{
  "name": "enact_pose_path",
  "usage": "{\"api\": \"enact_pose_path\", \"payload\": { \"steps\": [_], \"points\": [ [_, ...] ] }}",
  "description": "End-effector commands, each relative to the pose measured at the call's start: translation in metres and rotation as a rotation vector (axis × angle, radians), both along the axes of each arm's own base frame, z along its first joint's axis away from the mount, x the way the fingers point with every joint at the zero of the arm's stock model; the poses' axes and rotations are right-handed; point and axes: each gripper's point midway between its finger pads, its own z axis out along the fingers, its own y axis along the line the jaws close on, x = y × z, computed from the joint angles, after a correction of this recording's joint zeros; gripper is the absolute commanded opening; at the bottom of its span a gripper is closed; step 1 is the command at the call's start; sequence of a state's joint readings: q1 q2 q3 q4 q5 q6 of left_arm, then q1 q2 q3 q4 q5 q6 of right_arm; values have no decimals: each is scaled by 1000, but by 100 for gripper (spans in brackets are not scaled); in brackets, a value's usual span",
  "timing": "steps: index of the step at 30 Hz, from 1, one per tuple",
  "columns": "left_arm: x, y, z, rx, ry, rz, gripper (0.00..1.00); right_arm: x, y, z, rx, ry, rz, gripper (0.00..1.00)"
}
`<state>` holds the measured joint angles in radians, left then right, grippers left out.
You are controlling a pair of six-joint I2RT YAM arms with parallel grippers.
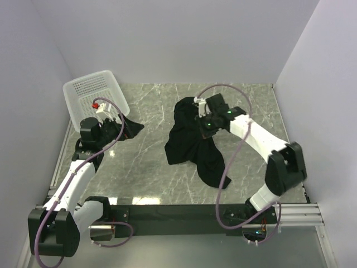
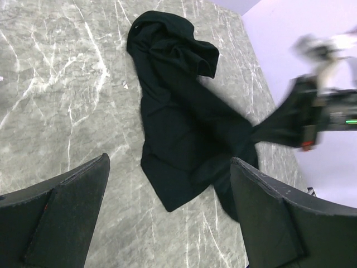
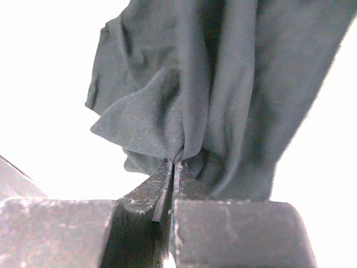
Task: Fold and stack the t-shirts
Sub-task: Flatten out the T-shirt at the center of the board.
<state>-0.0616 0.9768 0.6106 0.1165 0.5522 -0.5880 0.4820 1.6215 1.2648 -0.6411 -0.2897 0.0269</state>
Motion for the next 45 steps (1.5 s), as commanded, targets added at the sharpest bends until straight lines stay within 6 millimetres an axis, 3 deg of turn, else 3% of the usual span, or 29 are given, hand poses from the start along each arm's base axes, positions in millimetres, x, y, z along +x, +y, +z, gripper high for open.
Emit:
{"api": "enact_pose_path", "payload": {
  "steps": [1, 5, 9, 14, 18, 24, 25, 26, 28, 29, 30, 31, 32, 33, 34, 35, 37, 38, 40, 41, 45],
  "points": [
    [8, -3, 25, -2, -86, -18, 94, 1, -19, 40, -21, -160, 152, 0],
    [11, -7, 27, -12, -88, -44, 94, 6, -45, 50, -43, -189, 172, 0],
    [16, -12, 26, -14, -82, -67, 94, 27, -94, 69, -81, -246, 111, 0],
    [24, -22, 20, -8, -66, -99, 94, 46, -154, 70, -249, -312, 57, 0],
    [35, -34, 15, -1, -50, -112, 94, 71, -214, 61, -409, -336, -88, 0],
    [54, -71, -10, 49, 17, -173, 93, 121, -290, 75, -569, -449, -404, 0],
    [55, -77, -15, 58, 32, -190, 93, 125, -296, 78, -582, -468, -441, 0],
    [61, -81, -32, 81, 74, -183, 92, 129, -302, 82, -595, -485, -476, 0],
    [65, -95, -42, 118, 101, -204, 91, 138, -311, 88, -604, -525, -552, 0],
    [71, -97, -61, 147, 147, -188, 91, 139, -316, 88, -613, -527, -581, 0],
    [77, -103, -63, 161, 155, -191, 91, 141, -318, 91, -603, -539, -607, 0],
    [76, -110, -70, 178, 172, -200, 90, 142, -321, 90, -605, -538, -622, 0],
    [82, -112, -90, 209, 216, -184, 90, 142, -324, 89, -613, -539, -640, 0],
    [86, -119, -91, 223, 221, -193, 90, 140, -327, 86, -608, -530, -655, 0],
    [85, -128, -97, 234, 235, -211, 90, 140, -327, 84, -600, -524, -656, 0],
    [86, -133, -116, 254, 280, -216, 90, 139, -327, 82, -592, -517, -655, 0],
    [87, -153, -120, 273, 292, -249, 89, 136, -324, 73, -574, -492, -641, 0],
    [83, -158, -137, 293, 341, -260, 88, 134, -323, 68, -570, -482, -637, 0],
    [81, -177, -141, 309, 346, -279, 88, 132, -320, 65, -555, -476, -634, 0],
    [78, -180, -154, 331, 381, -280, 88, 130, -319, 62, -551, -468, -633, 0],
    [75, -198, -169, 361, 419, -281, 85, 125, -316, 57, -529, -455, -633, 0]
  ]
}}
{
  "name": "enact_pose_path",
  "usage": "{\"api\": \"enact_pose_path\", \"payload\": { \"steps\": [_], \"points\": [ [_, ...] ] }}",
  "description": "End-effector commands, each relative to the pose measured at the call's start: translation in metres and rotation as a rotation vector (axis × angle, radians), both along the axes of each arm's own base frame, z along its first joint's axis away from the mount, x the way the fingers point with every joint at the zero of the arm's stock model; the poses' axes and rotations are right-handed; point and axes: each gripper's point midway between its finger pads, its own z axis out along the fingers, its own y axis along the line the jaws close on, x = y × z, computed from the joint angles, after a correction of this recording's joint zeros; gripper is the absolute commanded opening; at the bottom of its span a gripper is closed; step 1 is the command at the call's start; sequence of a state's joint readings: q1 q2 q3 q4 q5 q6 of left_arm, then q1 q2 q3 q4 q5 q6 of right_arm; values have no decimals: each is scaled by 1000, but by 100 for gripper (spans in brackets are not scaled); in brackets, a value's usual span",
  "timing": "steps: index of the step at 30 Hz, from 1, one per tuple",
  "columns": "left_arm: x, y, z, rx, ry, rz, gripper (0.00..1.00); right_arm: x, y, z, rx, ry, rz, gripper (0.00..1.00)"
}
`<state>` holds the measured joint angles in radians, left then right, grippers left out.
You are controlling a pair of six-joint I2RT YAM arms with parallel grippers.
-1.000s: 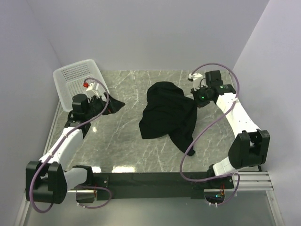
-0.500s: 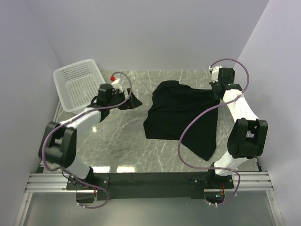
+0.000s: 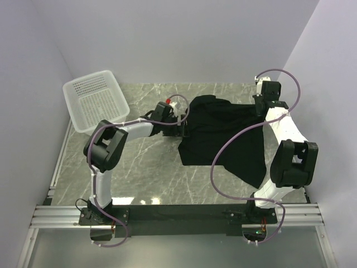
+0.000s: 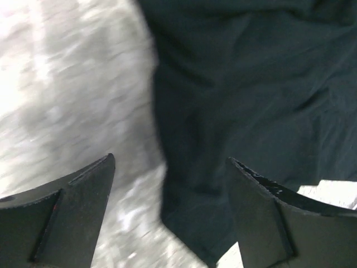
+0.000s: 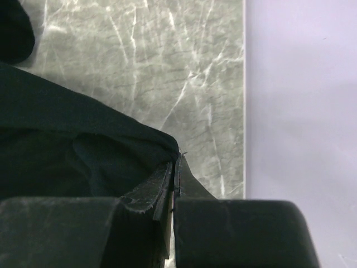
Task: Fold and stack the t-shirts
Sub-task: Flatten out the T-shirt at the center of the board.
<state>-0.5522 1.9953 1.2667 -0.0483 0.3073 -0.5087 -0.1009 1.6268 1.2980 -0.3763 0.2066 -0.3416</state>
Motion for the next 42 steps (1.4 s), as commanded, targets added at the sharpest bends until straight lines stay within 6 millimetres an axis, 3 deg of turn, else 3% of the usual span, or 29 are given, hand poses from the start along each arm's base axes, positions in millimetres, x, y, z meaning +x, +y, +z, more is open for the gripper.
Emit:
{"api": "enact_pose_path", "payload": {
  "steps": [1, 3, 6, 7, 9, 10, 13, 14, 17, 20, 22, 23, 31, 35, 38, 39, 40, 42],
  "points": [
    [0, -14, -2, 37, 9, 1, 81, 3, -1, 12, 25, -65, -17, 0],
    [2, -19, -11, 52, 36, 4, 76, 2, 0, 10, 33, -62, -18, 0],
    [2, -25, -24, 68, 70, -4, 61, 2, 2, 10, 49, -64, -16, 0],
    [2, -26, -26, 67, 77, -10, 40, 1, 2, 10, 52, -63, -15, 0],
    [2, -23, -25, 80, 69, -6, 7, 2, 1, 14, 53, -71, -17, 0],
    [2, -19, -22, 91, 56, 3, 1, 2, 0, 16, 50, -76, -18, 0],
    [3, 15, 3, 174, -33, 83, 0, 3, -10, 27, 44, -100, -33, 0],
    [-2, 35, 20, 206, -77, 130, 0, 4, -14, 33, 40, -114, -38, 0],
    [-25, 80, 44, 257, -123, 179, 0, 4, -23, 38, 38, -122, -47, 0],
    [-54, 117, 46, 296, -105, 207, 0, 4, -23, 30, 47, -96, -31, 0],
    [-69, 128, 50, 285, -87, 209, 0, 3, -16, 21, 75, -73, 1, 0],
    [-83, 135, 37, 304, -44, 199, 0, 2, -15, 16, 84, -55, 8, 0],
    [-123, 132, 28, 234, 66, 147, 1, -6, 20, -16, 221, 51, 151, 0],
    [-131, 141, 27, 281, 82, 142, 1, 0, -2, -8, 165, -2, 53, 0],
    [-136, 144, 34, 289, 82, 126, 3, -2, -7, -1, 151, -16, 52, 0],
    [-138, 140, 38, 272, 82, 104, 8, -6, -2, -6, 155, 14, 94, 0],
    [-139, 139, 44, 258, 76, 100, 27, -10, 3, -12, 169, 41, 127, 0],
    [-134, 136, 58, 239, 42, 99, 47, -21, 14, -30, 204, 128, 187, 0]
  ]
}}
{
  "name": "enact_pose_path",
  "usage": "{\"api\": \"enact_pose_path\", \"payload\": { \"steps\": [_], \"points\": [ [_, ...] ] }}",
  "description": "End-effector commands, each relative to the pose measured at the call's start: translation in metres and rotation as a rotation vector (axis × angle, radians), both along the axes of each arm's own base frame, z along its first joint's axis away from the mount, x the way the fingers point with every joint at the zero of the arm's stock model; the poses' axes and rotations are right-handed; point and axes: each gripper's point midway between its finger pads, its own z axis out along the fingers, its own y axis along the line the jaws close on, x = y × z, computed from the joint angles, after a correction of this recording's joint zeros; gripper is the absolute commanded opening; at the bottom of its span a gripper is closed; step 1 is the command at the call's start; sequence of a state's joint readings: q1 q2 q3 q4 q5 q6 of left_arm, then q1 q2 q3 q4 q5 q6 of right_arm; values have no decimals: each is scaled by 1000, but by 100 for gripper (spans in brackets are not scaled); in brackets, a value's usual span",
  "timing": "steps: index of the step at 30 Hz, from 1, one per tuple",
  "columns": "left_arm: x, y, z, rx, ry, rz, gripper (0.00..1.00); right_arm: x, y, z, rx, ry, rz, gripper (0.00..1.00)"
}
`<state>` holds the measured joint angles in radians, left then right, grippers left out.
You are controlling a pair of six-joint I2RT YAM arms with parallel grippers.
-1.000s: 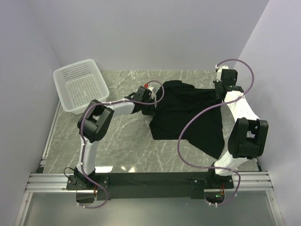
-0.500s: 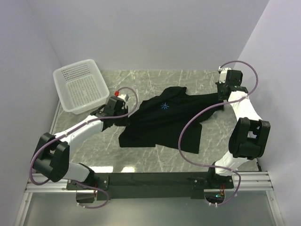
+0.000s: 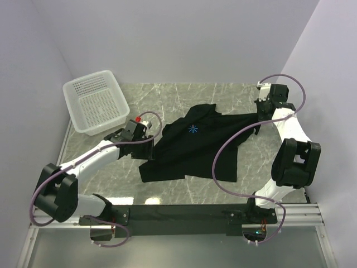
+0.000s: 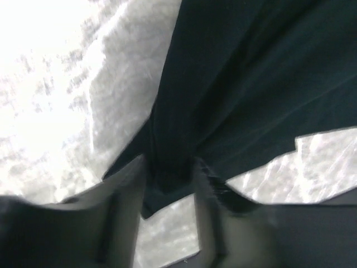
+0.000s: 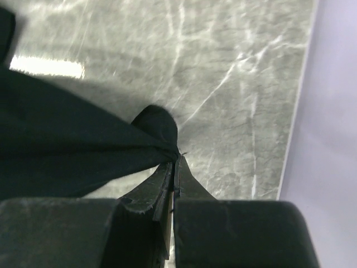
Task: Fold and stack the t-shirts
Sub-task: Flatten out the T-shirt at the center of the board.
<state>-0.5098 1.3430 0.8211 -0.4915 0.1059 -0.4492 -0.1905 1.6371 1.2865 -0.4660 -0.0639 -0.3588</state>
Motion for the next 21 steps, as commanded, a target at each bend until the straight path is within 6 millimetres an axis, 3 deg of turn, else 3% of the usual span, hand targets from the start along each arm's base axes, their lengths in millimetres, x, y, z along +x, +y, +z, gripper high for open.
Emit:
{"api": "enact_pose_path", "payload": {
  "steps": [1, 5, 9, 10, 12, 13, 14, 15, 16, 17, 19, 21],
  "points": [
    [7, -5, 41, -45, -86, -24, 60, -10, 8, -12, 29, 66, 90, 0],
    [45, -15, 92, -83, -272, -30, 74, -22, 20, -35, 84, 115, 120, 0],
    [90, -28, 104, -121, -337, -67, 76, -25, 26, -40, 112, 116, 125, 0],
    [101, -33, 87, -110, -302, -80, 76, -24, 27, -41, 116, 116, 124, 0],
    [129, -44, 96, -129, -340, -110, 76, -23, 29, -41, 132, 114, 124, 0],
    [141, -50, 74, -120, -290, -126, 76, -23, 30, -41, 138, 113, 124, 0],
    [158, -63, 91, -158, -323, -161, 76, -22, 31, -40, 144, 109, 122, 0],
    [168, -68, 89, -164, -317, -176, 75, -22, 31, -39, 147, 107, 123, 0],
    [175, -73, 62, -149, -254, -190, 75, -21, 32, -37, 148, 103, 123, 0],
    [189, -86, 78, -181, -289, -235, 74, -20, 32, -36, 149, 98, 123, 0],
    [208, -99, 65, -191, -272, -267, 74, -20, 33, -34, 153, 94, 127, 0],
    [212, -111, 60, -219, -265, -316, 75, -19, 33, -32, 155, 89, 128, 0]
  ]
}}
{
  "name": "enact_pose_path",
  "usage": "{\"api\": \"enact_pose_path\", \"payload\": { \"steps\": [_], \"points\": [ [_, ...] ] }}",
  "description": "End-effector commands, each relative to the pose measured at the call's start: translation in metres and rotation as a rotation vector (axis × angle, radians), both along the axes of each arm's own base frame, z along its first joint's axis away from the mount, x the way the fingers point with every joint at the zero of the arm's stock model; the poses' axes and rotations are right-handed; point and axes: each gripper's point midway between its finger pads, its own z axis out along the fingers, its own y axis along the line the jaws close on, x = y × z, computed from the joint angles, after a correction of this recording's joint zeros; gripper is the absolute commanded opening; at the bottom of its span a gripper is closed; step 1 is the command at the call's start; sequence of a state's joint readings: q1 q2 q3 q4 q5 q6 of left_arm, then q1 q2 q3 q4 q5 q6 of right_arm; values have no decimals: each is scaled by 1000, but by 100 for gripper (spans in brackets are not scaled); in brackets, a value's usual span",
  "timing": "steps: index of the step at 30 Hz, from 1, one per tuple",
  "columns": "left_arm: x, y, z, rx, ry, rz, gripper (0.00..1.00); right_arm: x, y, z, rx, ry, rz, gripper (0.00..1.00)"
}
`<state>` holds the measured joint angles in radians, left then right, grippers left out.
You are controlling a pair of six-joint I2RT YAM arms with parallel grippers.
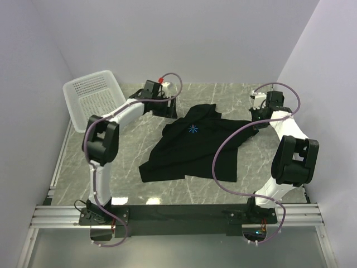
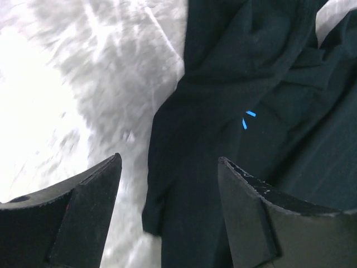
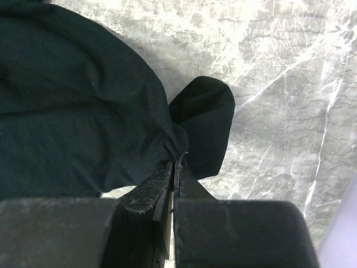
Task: Fold and stack the t-shirts
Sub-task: Flatten out the T-shirt at the center of the board.
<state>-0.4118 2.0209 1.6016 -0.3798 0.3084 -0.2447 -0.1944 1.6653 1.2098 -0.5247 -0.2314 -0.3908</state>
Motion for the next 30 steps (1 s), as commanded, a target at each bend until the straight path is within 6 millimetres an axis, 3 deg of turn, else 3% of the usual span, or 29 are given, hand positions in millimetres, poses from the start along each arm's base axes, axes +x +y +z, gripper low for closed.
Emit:
{"api": "enact_pose_path", "payload": {
  "steps": [1, 5, 9, 15, 22, 30],
  "points": [
    [13, -29, 20, -70, -61, -143, 75, 9, 1, 14, 17, -48, 0, 0],
    [18, -45, 16, -58, -129, -219, 76, 7, 3, 12, 25, -44, -2, 0],
    [10, -64, 7, -7, -183, -305, 76, 6, 5, 10, 35, -38, -2, 0],
    [9, -79, -5, 128, -325, -358, 75, 7, 5, 9, 48, -29, -6, 0],
    [27, -83, -21, 293, -408, -235, 74, 9, 8, 10, 60, -28, -4, 0],
    [30, -88, -38, 315, -383, -174, 59, 10, 9, 13, 65, -32, -3, 0]
  ]
}}
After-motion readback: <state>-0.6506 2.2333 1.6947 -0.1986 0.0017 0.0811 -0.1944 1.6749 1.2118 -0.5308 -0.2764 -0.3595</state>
